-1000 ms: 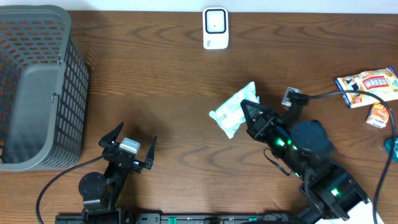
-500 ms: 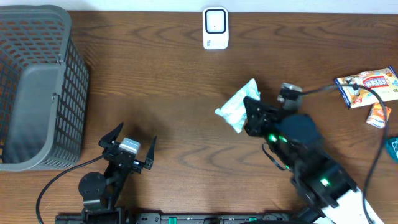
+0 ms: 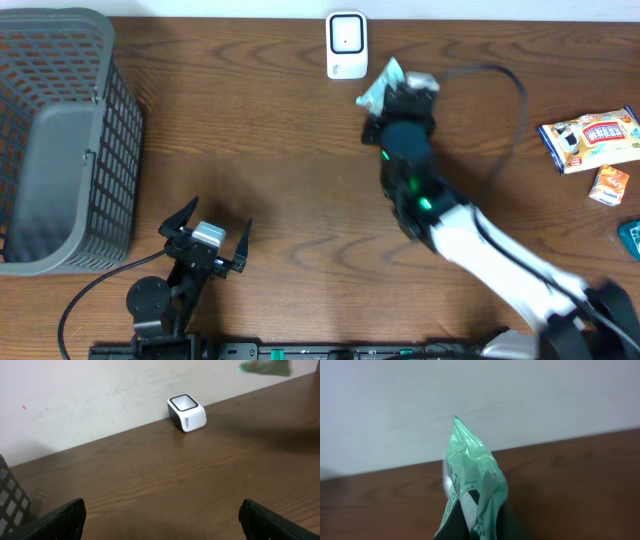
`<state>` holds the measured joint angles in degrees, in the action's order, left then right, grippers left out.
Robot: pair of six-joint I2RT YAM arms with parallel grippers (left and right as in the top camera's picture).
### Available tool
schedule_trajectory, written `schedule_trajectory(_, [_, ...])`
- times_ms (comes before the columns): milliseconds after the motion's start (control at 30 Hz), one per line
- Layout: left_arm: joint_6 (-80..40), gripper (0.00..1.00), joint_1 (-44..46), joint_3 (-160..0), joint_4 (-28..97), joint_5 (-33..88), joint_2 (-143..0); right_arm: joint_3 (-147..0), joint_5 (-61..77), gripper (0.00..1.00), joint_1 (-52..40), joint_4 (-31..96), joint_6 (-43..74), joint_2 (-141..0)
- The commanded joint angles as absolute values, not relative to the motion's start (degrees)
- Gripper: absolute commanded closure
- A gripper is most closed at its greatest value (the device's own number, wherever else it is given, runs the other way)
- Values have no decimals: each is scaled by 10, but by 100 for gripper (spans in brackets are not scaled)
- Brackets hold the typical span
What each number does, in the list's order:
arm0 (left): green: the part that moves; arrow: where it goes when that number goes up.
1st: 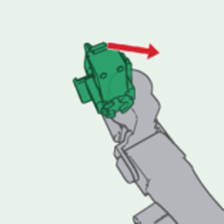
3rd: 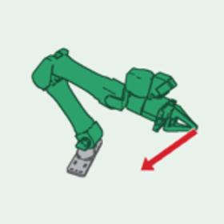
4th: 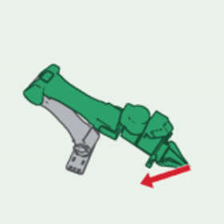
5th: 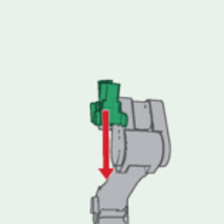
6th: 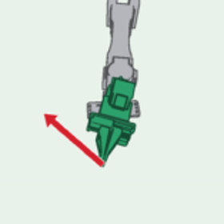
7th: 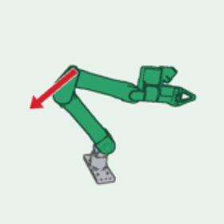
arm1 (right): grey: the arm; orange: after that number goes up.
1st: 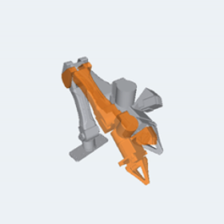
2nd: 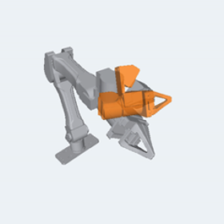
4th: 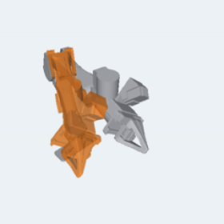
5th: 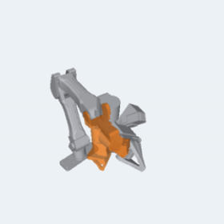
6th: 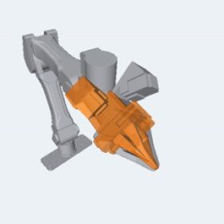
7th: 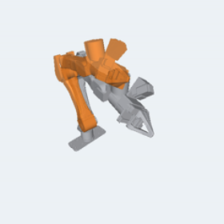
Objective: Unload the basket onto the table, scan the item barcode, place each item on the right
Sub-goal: 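Hold the mint-green packet before the scanner window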
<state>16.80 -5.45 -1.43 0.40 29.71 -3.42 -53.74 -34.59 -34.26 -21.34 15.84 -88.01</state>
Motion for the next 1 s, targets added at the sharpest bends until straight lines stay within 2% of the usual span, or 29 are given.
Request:
schedule_trajectory(0, [175,2,-52,-2,23,304,-32,-646,-418,99,-332,-219,11,-962])
schedule_trajectory(300, [175,2,-52,-2,23,304,-32,-941,-456,99,-326,-180,-136,-1189])
schedule_trajectory(533, [175,2,-52,-2,23,304,-32,-1101,-479,99,-323,-187,-263,-1335])
schedule_trajectory(700, [175,2,-52,-2,23,305,-32,-1170,-480,99,-328,-236,-415,-1427])
schedule_trajectory(833, [175,2,-52,-2,23,304,-32,-1183,-486,99,-329,-337,-555,-1484])
schedule_trajectory(967, [175,2,-52,-2,23,304,-32,-1183,-485,99,-329,-345,-528,-1504])
